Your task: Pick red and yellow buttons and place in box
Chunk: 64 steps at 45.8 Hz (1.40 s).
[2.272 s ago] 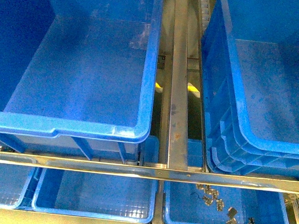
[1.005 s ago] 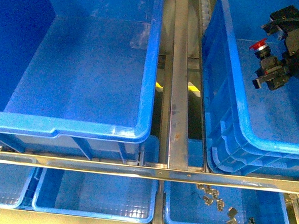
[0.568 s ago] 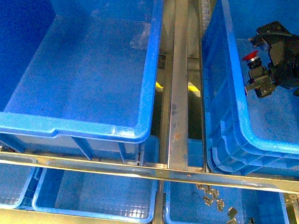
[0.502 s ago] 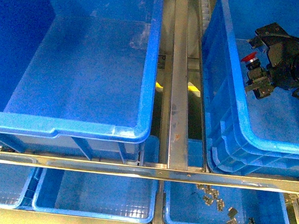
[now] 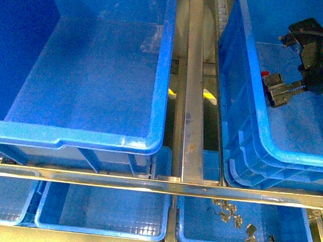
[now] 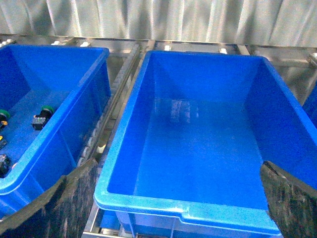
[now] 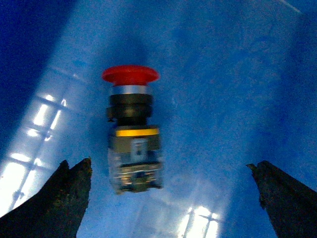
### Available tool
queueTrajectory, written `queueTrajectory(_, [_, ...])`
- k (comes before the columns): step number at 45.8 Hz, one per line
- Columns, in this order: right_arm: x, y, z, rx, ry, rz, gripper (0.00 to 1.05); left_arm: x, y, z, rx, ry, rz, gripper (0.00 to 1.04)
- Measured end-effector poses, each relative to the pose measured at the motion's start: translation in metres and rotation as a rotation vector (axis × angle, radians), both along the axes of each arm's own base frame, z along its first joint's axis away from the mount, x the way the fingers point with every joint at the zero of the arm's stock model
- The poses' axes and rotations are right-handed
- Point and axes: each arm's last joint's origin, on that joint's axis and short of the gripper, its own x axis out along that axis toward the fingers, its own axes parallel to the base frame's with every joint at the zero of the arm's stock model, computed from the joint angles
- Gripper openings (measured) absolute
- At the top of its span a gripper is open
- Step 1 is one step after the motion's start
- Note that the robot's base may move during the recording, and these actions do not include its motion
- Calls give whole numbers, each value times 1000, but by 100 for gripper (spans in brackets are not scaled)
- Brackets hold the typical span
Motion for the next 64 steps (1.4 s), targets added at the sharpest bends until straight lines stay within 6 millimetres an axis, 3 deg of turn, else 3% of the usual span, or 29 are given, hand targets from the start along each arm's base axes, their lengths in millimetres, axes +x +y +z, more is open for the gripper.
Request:
queueTrajectory(10, [-31, -12, 42, 34, -116, 10, 99, 0, 0, 0, 0, 0, 0, 97])
queueTrajectory(17, [-58, -11, 58, 49, -132, 32, 99, 0, 0, 0, 0, 0, 0, 97])
queueTrajectory(22, [-93, -7, 71, 122, -140, 46, 99, 0, 0, 0, 0, 0, 0, 97])
queueTrajectory(28, [-150, -8, 99, 346, -160, -6, 99, 0, 0, 0, 0, 0, 0, 97])
queueTrajectory(33, [-194, -14, 120, 479, -197, -224, 99, 0, 0, 0, 0, 0, 0, 97])
queueTrajectory(37, [-205, -17, 130, 557, -251, -293, 99, 0, 0, 0, 0, 0, 0, 97])
queueTrajectory(46, [-222, -14, 110, 487, -569, -117, 72, 0, 0, 0, 0, 0, 0, 97])
queueTrajectory(49, [-234, -14, 114, 465, -658, -86, 56, 0, 0, 0, 0, 0, 0, 97])
queueTrajectory(56, [-250, -14, 108, 448, -662, -81, 30, 0, 0, 0, 0, 0, 0, 97])
queueTrajectory(61, [-264, -14, 102, 441, -659, -79, 3, 0, 0, 0, 0, 0, 0, 97])
queueTrajectory(64, [-270, -14, 101, 438, -662, -78, 4, 0, 0, 0, 0, 0, 0, 97])
